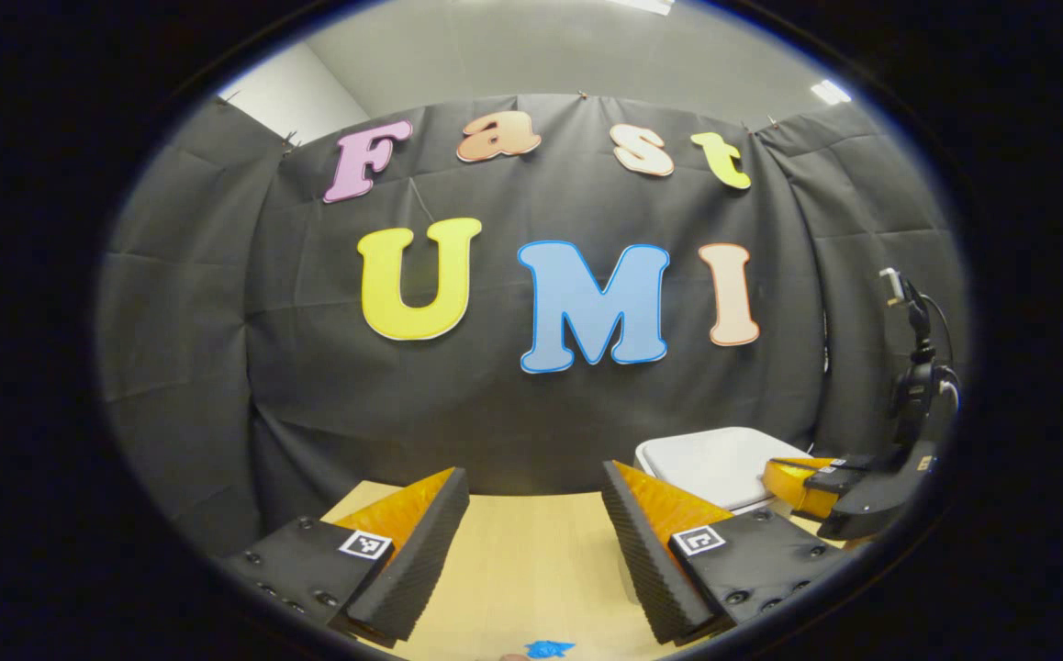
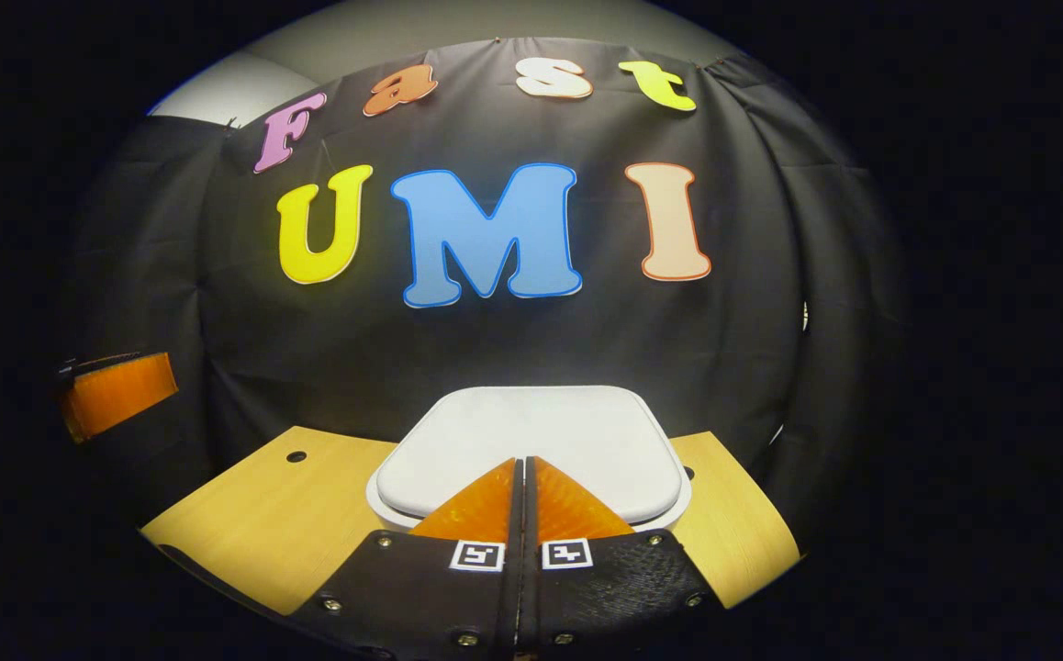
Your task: Press the lid of the desktop garbage bin to open it, pick up the crumpled paper on the desktop and throw it into the bin, then pick up the pop can on the desktop and drop it into the bin, and finally close the garbage bin lid.
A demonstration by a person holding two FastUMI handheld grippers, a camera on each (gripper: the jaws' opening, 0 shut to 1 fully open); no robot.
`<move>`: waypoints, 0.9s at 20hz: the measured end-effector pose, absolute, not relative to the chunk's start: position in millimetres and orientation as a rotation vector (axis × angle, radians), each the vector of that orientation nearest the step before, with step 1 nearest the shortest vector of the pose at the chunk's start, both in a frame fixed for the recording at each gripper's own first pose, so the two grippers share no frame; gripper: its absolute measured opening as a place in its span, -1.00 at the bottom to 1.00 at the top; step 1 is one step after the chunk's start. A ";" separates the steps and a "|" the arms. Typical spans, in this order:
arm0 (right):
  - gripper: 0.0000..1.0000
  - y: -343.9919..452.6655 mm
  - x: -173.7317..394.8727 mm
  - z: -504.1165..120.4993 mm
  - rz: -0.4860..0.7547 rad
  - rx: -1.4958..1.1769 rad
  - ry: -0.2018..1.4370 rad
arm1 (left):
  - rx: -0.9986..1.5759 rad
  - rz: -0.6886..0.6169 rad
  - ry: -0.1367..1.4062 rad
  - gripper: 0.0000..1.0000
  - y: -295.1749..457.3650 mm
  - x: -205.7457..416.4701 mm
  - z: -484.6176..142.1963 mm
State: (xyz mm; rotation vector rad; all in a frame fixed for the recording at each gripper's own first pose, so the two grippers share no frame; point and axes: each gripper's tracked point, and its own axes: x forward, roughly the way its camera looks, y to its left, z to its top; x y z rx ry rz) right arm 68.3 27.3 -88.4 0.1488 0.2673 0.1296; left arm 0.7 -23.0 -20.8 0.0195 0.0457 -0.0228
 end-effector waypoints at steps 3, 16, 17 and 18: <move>-0.98 24.6 74.4 -58.6 0.123 0.130 0.191 | 0.020 -0.024 0.043 0.92 -24.0 0.5 -19.9; -0.99 6.7 87.8 21.5 0.100 0.153 0.003 | 0.024 -0.048 0.025 0.90 -35.3 -4.2 -14.3; -0.99 5.0 87.4 23.9 0.096 0.158 -0.001 | 0.025 -0.048 0.024 0.90 -34.8 -4.8 -13.8; -0.98 4.5 86.6 25.0 0.095 0.162 -0.004 | 0.025 -0.049 0.023 0.90 -34.1 -5.5 -13.5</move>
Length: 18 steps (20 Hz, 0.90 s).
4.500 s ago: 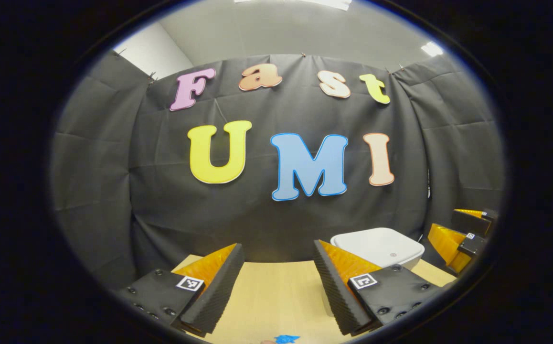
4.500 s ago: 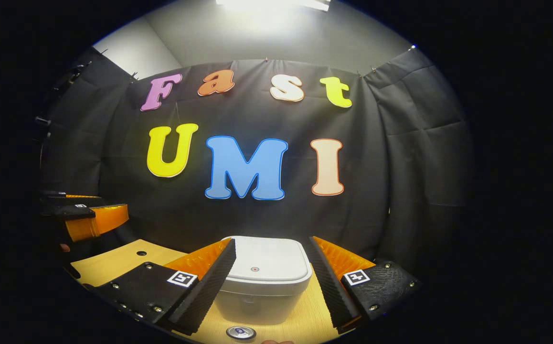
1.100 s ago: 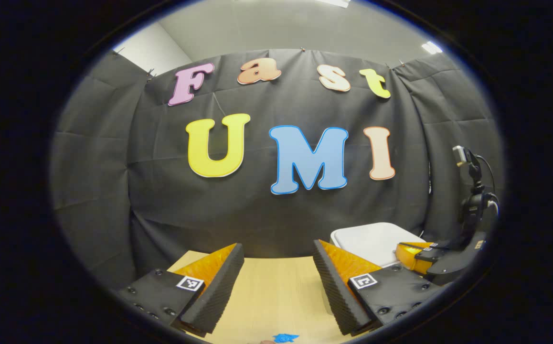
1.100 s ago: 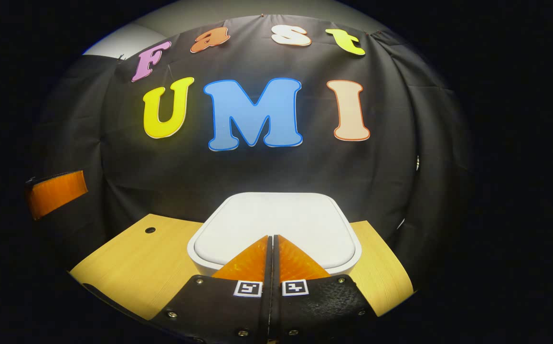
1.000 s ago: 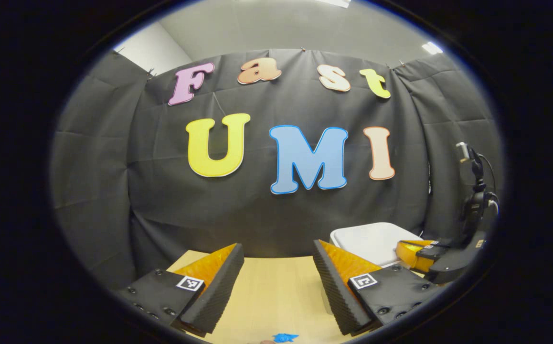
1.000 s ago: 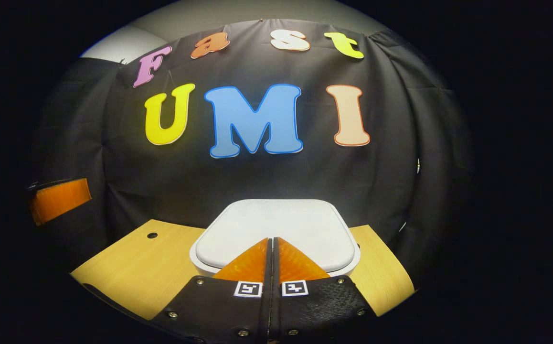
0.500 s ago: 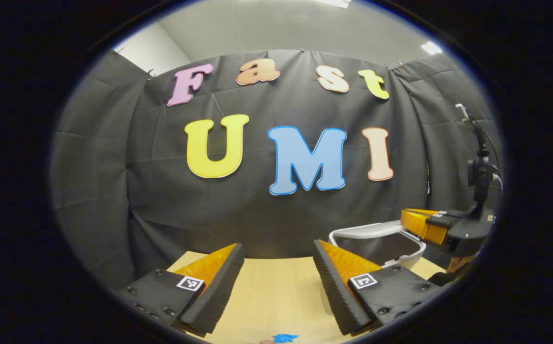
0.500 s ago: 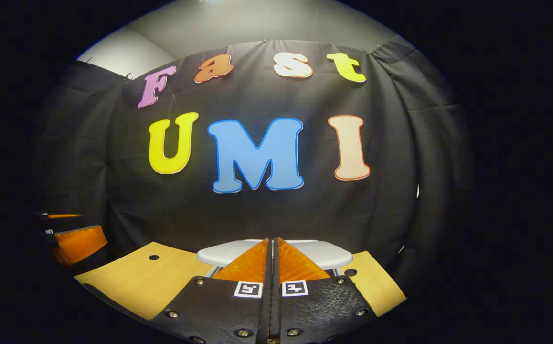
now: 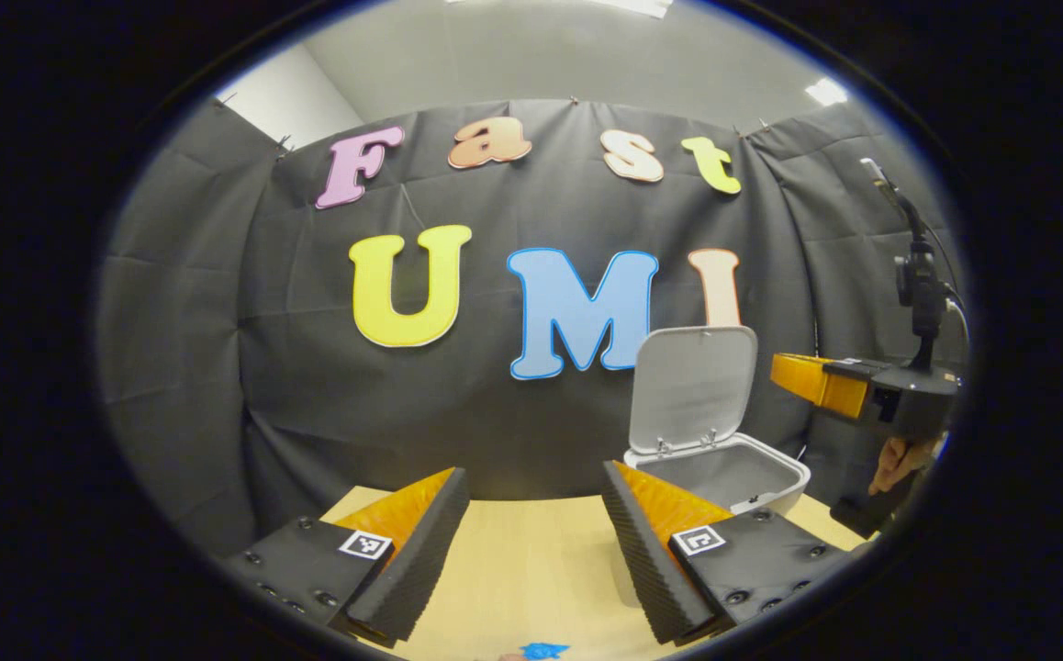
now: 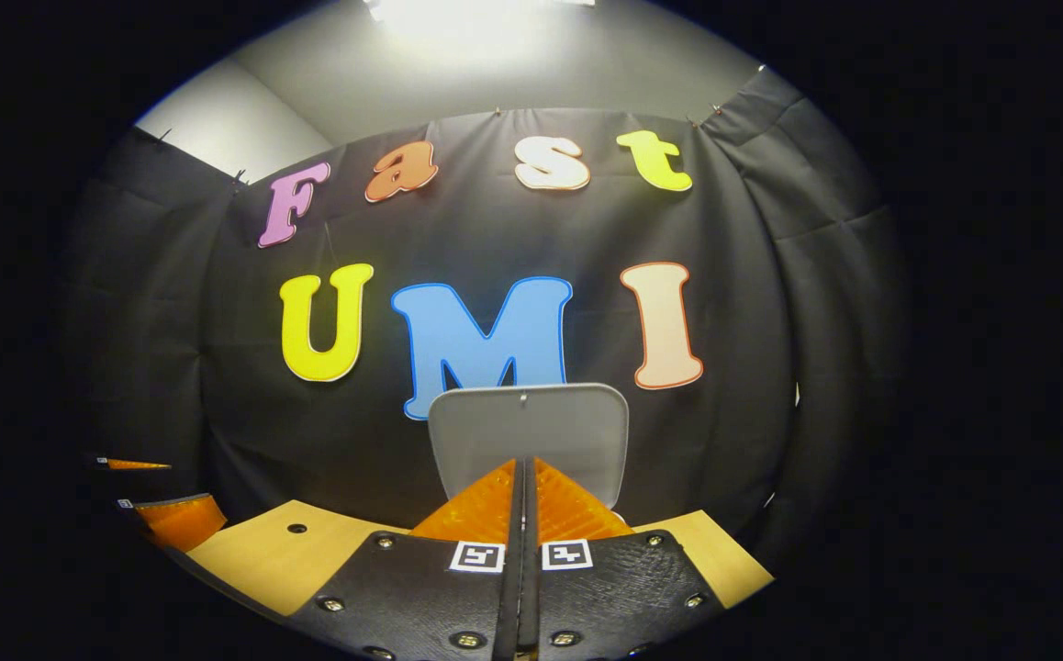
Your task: Press the lid of the desktop garbage bin to open it, pick up the crumpled paper on the desktop and throw it into the bin, then pick up the pop can on the desktop and drop it into the bin, and finally close the garbage bin lid.
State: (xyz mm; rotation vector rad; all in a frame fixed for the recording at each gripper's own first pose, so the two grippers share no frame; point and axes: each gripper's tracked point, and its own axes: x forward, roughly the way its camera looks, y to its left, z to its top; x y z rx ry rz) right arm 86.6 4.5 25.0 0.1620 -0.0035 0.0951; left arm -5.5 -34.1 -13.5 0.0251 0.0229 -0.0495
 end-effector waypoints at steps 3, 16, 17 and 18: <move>-0.98 2.9 83.2 27.7 0.093 0.164 -0.008 | 0.024 -0.051 0.021 0.90 -37.5 -6.1 -13.1; -0.50 7.3 72.4 14.0 0.099 0.167 0.040 | 0.026 -0.049 0.025 0.91 -35.0 -1.7 -14.5; -0.33 8.5 72.0 10.2 0.104 0.164 0.054 | 0.025 -0.050 0.024 0.91 -34.8 -1.3 -15.2; 0.15 9.6 69.9 5.3 0.108 0.157 0.065 | 0.024 -0.052 0.023 0.92 -35.0 0.4 -14.7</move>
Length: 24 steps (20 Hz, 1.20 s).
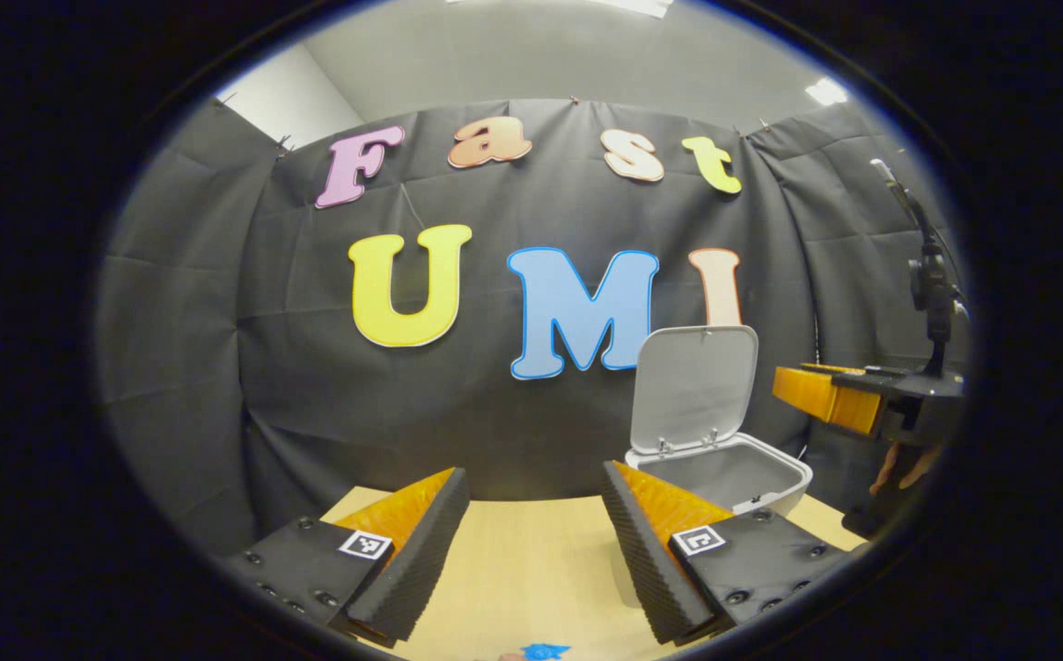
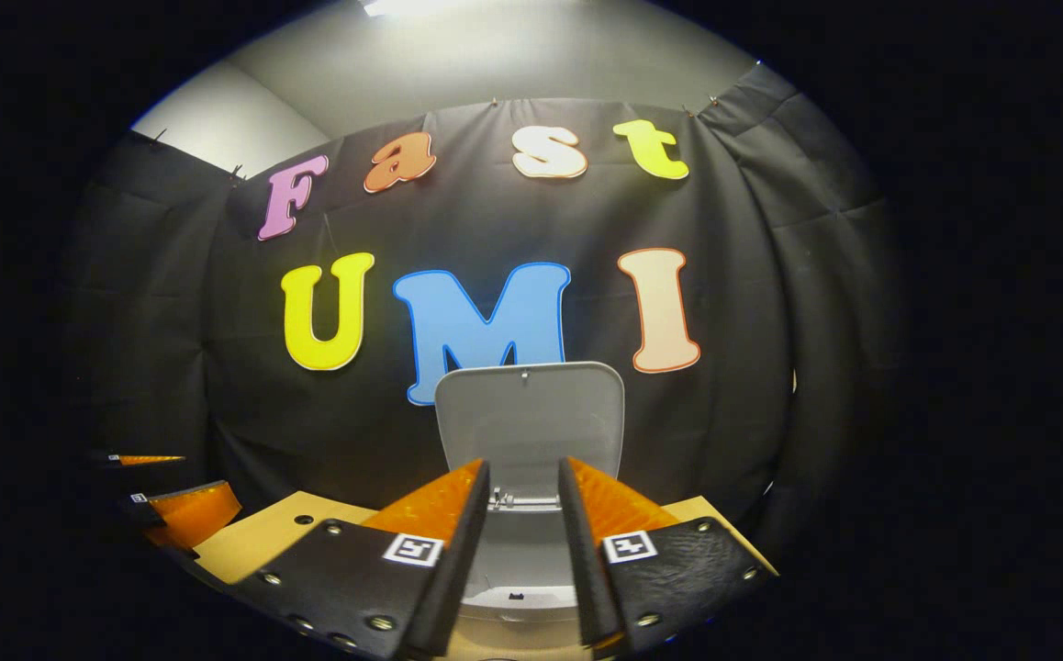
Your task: Press the lid of the desktop garbage bin to open it, pick up the crumpled paper on the desktop and throw it into the bin, then pick up the pop can on the desktop and drop it into the bin, and finally close the garbage bin lid.
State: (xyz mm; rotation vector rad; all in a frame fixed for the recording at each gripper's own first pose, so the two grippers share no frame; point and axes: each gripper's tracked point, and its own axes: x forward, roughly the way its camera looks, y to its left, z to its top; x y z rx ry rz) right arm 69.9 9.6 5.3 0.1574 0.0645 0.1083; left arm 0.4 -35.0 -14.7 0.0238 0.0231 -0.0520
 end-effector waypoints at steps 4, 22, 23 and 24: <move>0.90 13.4 63.4 4.0 0.120 0.149 0.067 | 0.010 -0.050 0.034 0.90 -29.0 4.1 -21.7; 0.96 -23.2 38.3 2.5 0.025 0.116 0.081 | -0.003 -0.131 0.466 0.93 -36.8 -9.9 -278.8; 0.96 -26.4 35.8 0.7 0.016 0.111 0.088 | -0.007 -0.134 0.491 0.93 -36.3 -12.5 -292.7; 0.96 -29.3 33.8 -0.5 0.009 0.106 0.093 | -0.010 -0.134 0.513 0.93 -35.9 -15.1 -306.4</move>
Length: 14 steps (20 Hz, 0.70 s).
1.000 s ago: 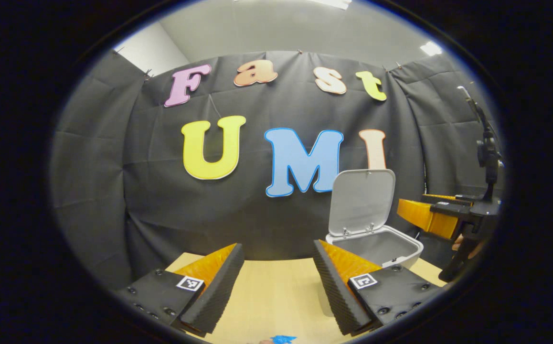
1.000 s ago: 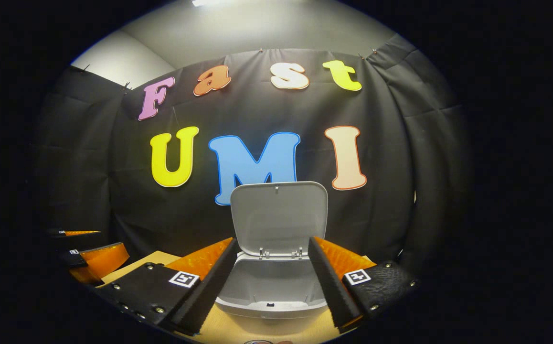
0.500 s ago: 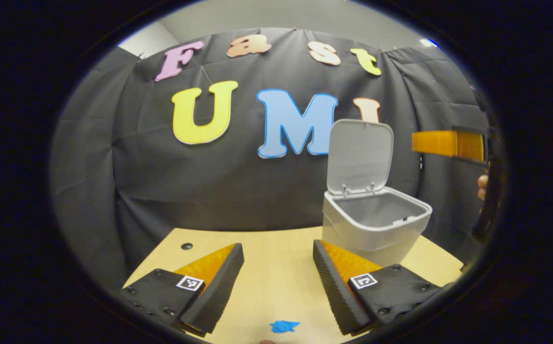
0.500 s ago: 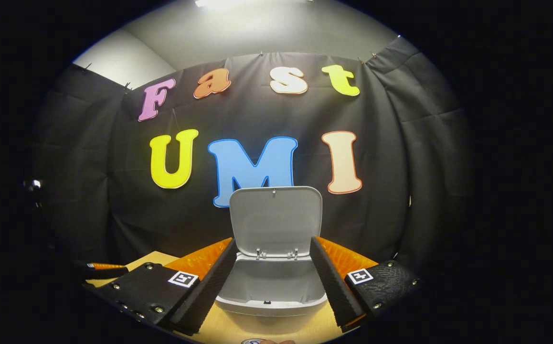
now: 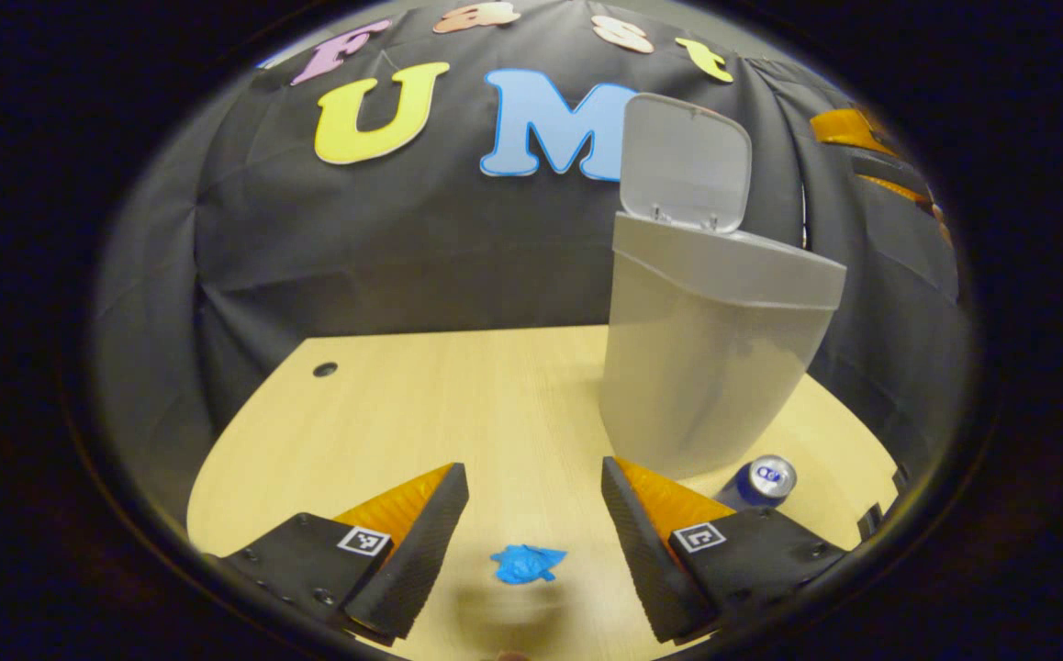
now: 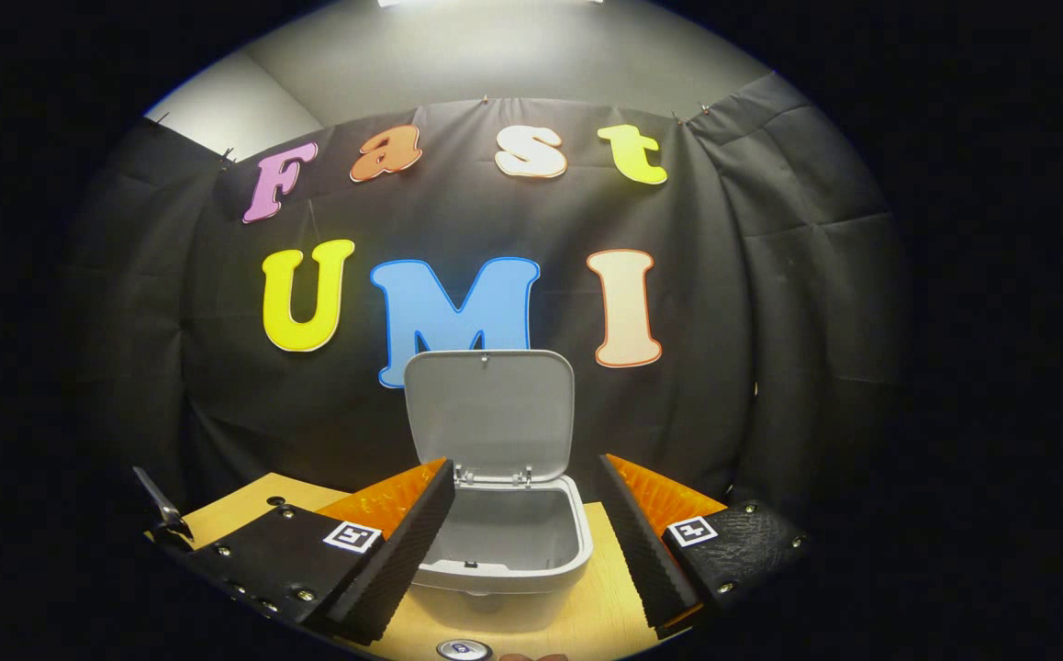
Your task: Press the lid of the desktop garbage bin to open it, pick up the crumpled paper on the desktop and throw it into the bin, then pick up the pop can on the desktop and drop it into the bin, and finally close the garbage bin lid.
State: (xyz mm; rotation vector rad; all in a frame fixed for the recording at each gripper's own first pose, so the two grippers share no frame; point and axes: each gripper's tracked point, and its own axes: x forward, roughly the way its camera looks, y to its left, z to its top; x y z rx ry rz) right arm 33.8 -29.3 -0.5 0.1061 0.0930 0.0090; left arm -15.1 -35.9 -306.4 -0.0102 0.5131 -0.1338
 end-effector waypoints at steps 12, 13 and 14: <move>0.95 -55.1 16.9 -12.3 -0.055 0.053 0.141 | -0.037 -0.113 0.725 0.92 -33.9 -36.9 -411.8; 0.95 -56.5 16.3 -12.9 -0.060 0.052 0.143 | -0.035 -0.104 0.732 0.94 -31.9 -35.1 -416.1; 0.95 -58.1 15.0 -13.2 -0.064 0.050 0.145 | -0.039 -0.095 0.742 0.92 -30.8 -33.5 -420.0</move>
